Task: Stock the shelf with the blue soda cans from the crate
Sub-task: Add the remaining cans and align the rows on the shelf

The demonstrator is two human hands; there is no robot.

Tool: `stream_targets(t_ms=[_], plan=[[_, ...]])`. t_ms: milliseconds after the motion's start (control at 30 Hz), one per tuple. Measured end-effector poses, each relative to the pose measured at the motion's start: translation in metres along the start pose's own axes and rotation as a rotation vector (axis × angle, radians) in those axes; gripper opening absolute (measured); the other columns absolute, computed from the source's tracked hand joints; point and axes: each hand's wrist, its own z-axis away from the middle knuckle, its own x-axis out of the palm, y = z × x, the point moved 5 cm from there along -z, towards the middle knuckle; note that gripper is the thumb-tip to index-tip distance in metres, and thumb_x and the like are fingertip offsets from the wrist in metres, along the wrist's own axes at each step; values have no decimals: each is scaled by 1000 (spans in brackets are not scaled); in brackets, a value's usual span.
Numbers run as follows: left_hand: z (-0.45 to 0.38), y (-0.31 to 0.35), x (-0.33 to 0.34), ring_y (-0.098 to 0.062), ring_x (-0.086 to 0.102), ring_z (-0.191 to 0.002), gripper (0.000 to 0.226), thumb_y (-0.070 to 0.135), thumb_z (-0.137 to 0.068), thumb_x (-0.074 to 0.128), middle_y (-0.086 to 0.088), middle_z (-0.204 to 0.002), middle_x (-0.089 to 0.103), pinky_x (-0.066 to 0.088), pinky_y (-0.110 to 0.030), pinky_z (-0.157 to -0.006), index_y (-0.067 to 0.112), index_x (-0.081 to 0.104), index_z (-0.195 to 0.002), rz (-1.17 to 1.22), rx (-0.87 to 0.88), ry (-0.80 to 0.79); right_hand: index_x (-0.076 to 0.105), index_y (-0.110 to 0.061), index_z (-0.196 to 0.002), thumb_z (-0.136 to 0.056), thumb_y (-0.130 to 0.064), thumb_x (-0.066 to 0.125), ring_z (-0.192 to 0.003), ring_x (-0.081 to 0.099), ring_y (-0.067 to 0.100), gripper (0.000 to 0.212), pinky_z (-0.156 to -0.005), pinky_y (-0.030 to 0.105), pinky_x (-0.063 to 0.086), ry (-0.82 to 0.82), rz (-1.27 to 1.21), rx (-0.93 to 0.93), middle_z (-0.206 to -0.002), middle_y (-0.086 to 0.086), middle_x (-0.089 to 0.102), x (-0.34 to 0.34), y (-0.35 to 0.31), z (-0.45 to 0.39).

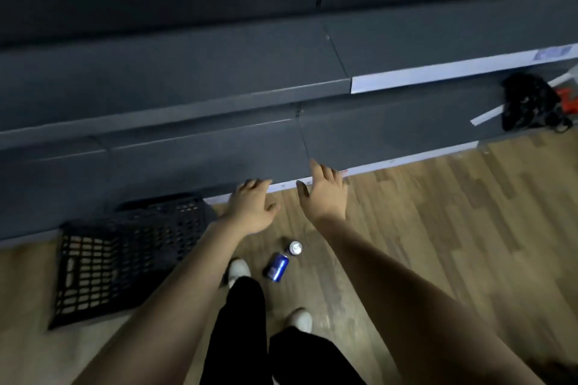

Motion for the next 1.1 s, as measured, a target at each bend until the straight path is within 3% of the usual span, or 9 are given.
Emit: stream_targets(t_ms=[333, 533, 700, 833, 933, 1100], plan=[[-36, -80, 211, -28, 33, -133, 62, 35, -93, 44, -9, -145, 35, 28, -36, -108, 14, 20, -147, -23, -229, -219, 14, -21, -152, -92, -48, 48, -141, 20, 27, 74, -113, 39, 18, -356, 103, 199, -155, 6, 23, 174, 112, 10], [-80, -123, 340, -27, 31, -135, 74, 34, -91, 53, -12, -148, 31, 23, -33, -112, 8, 14, -148, 6, -273, -263, 12, -21, -152, -92, -47, 50, -142, 17, 31, 76, -113, 42, 18, -497, 177, 243, -158, 9, 15, 303, 185, 8], [-121, -162, 445, -29, 28, -137, 83, 35, -86, 57, -14, -150, 25, 30, -41, -109, 8, 9, -149, 25, -344, -365, 17, -20, -151, -90, -44, 56, -140, 19, 33, 76, -112, 42, 22, -544, 116, 300, -156, 12, 13, 401, 231, -3], [-151, -186, 512, -33, 17, -141, 90, 28, -88, 57, -17, -156, 4, 25, -44, -112, 9, -6, -150, -39, -385, -452, 21, -21, -149, -81, -40, 68, -136, 26, 35, 85, -108, 39, 28, -525, 7, 324, -153, 13, 18, 465, 255, -21], [-170, -198, 543, -33, 13, -142, 97, 28, -87, 63, -17, -156, 0, 22, -44, -111, 9, -9, -149, -4, -462, -428, 17, -24, -150, -82, -39, 70, -137, 23, 37, 88, -109, 41, 28, -580, -33, 285, -154, 13, 10, 500, 268, -33], [-198, -220, 578, -34, 10, -143, 118, 51, -74, 72, -19, -156, 0, 19, -45, -114, 11, -11, -149, 48, -581, -337, 8, -29, -151, -79, -41, 73, -141, 14, 38, 98, -112, 51, 28, -620, -3, 209, -157, 12, -5, 534, 280, -54]])
